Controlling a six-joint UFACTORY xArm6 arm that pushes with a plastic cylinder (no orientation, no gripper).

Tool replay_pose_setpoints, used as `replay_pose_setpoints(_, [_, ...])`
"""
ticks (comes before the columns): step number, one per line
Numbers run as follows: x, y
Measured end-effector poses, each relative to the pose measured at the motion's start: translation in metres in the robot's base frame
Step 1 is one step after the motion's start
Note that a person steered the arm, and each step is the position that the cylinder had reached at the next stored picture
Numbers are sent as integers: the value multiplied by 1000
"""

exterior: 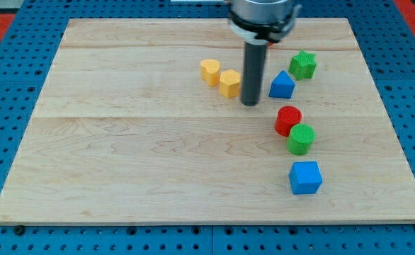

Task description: Move the blue triangle diagonally right to the yellow hexagon

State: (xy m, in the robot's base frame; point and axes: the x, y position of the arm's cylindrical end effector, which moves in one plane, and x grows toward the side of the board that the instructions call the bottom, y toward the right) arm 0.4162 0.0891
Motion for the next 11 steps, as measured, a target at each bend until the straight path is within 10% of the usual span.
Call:
replay_pose_setpoints(1, [-6, 65])
replay_pose_setpoints(11, [-109, 27])
